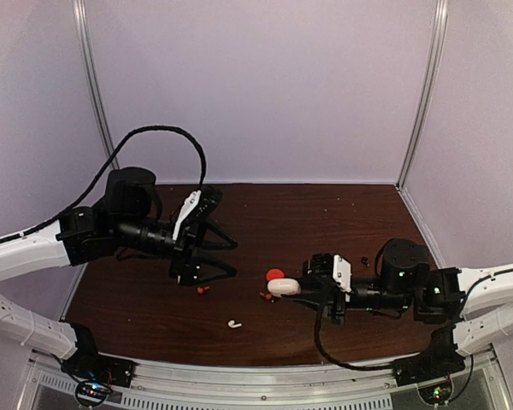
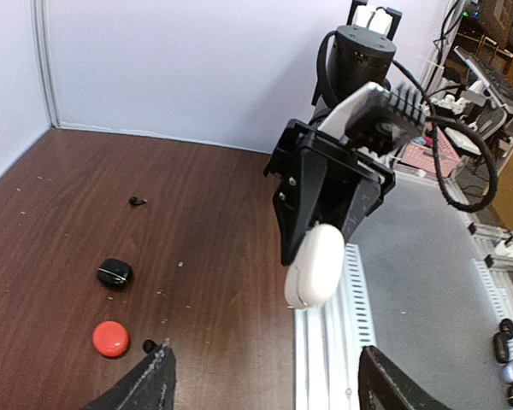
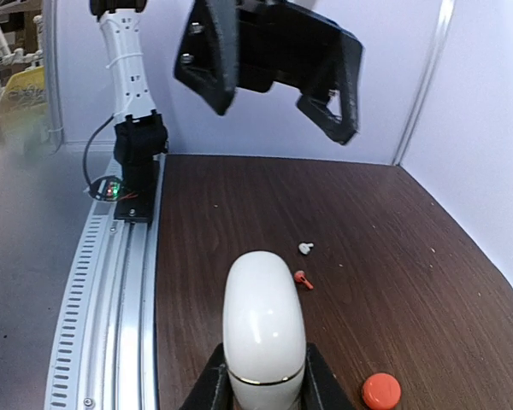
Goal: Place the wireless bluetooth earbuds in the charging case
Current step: Pass from the left arm to the right, then pass from the right arm to the left, then pass from the left arm to the right, then open the charging case.
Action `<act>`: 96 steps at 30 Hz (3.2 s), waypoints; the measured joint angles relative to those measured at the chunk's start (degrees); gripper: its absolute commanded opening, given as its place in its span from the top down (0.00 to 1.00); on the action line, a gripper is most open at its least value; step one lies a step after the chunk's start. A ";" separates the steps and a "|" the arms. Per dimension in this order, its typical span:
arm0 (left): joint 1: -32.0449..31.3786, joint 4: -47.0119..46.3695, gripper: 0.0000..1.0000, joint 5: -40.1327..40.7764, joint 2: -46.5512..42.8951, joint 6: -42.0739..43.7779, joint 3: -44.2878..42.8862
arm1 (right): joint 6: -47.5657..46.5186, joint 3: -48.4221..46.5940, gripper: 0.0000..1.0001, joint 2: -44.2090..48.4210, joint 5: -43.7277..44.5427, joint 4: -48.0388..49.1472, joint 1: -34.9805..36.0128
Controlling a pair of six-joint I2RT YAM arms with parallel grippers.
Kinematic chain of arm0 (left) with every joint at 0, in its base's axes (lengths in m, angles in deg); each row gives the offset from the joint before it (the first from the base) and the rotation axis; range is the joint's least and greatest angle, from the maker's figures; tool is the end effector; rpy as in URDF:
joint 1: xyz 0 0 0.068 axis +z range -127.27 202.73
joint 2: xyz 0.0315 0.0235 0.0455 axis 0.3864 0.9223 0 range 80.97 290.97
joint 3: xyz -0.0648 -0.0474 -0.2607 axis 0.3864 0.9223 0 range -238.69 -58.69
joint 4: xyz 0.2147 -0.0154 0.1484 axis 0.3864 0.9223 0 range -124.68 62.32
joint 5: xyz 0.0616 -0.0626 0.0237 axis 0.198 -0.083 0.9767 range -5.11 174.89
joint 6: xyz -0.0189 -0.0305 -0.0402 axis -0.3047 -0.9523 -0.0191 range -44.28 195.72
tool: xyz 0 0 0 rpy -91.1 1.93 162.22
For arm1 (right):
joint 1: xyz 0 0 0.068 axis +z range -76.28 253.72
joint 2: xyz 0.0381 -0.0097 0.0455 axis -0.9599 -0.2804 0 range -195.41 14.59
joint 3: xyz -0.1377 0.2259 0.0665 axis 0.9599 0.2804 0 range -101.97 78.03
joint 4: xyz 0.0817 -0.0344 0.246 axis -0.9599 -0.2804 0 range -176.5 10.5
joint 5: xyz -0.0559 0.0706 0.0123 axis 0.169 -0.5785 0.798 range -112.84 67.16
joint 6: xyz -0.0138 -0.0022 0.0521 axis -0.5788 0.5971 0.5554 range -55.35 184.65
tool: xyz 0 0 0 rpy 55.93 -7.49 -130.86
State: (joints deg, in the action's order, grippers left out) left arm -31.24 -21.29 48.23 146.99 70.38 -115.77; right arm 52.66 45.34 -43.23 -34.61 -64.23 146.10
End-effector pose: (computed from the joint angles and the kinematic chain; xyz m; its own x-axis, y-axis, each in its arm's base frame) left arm 0.1350 -0.2220 0.3370 -0.3131 0.3035 -0.8999 0.9486 0.0537 -0.3119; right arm 0.0640 0.2252 0.2685 0.1557 -0.1813 -0.9710 -0.9830 0.0685 -0.1704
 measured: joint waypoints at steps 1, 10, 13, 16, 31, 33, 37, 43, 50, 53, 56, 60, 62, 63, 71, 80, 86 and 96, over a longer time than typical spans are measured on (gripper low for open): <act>-0.28 -0.76 0.31 1.46 -0.42 0.59 0.61 | 1.75 0.46 0.87 0.55 -0.15 0.04 -1.66; -5.95 -4.59 0.39 7.19 5.35 6.64 1.03 | 9.29 1.38 0.87 1.25 -4.09 0.22 -6.60; -7.48 -4.57 0.43 7.30 9.01 8.33 0.13 | 9.88 1.38 0.86 0.48 -5.62 0.22 -6.62; -8.37 -4.59 0.48 7.26 11.63 9.51 -1.27 | 10.29 1.38 0.86 -0.28 -6.73 0.17 -6.62; -10.14 -4.87 0.62 7.13 15.96 11.98 -3.69 | 10.27 0.33 0.85 -3.87 -7.96 -0.66 -6.75; -10.16 -4.87 0.66 7.10 16.22 12.13 -3.78 | 10.27 0.26 0.85 -3.87 -7.96 -0.61 -6.88; -10.16 -4.83 0.75 7.15 16.85 12.48 -4.26 | 10.27 0.26 0.85 -3.87 -8.04 -0.74 -6.91; -10.16 -4.81 0.90 7.13 16.92 12.92 -4.33 | 10.34 0.26 0.82 -3.72 -8.57 -0.92 -7.10; -10.16 -6.73 0.97 7.26 16.90 12.46 -4.31 | 10.86 0.46 0.57 -2.64 -9.20 -0.17 -7.85; -10.27 -7.98 0.98 7.28 16.68 11.80 -3.91 | 11.54 0.61 0.54 -1.90 -9.25 1.16 -8.48; -10.27 -9.51 0.99 7.30 16.09 10.99 -3.17 | 12.55 1.07 0.54 -1.36 -9.53 2.54 -9.16; -10.27 -11.41 1.00 7.28 15.85 10.03 -2.91 | 12.98 1.20 0.55 -1.38 -10.51 2.91 -9.44; -10.27 -12.13 1.00 7.28 15.58 9.68 -2.69 | 13.09 1.20 0.55 -1.49 -11.26 3.02 -9.49; -10.27 -12.28 1.00 7.28 15.41 9.51 -2.64 | 13.09 1.20 0.55 -1.57 -11.63 3.04 -9.49; -10.27 -13.00 1.00 6.78 15.30 8.59 -2.60 | 13.16 1.20 0.60 -2.08 -13.51 3.87 -9.51; -10.27 -13.03 1.00 6.56 15.30 8.39 -2.60 | 12.94 1.20 0.75 -2.08 -14.23 4.79 -9.53; -10.27 -13.00 0.93 6.29 15.30 7.89 -2.60 | 12.50 1.22 0.86 -2.08 -14.40 4.72 -9.53; -10.36 -13.18 0.67 8.44 15.30 6.45 -2.60 | 12.39 1.36 0.91 -1.99 -14.23 4.74 -9.53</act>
State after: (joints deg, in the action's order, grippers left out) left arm -41.60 -34.47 56.66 162.29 76.83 -118.37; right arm 65.05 46.70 -45.22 -48.84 -59.49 136.57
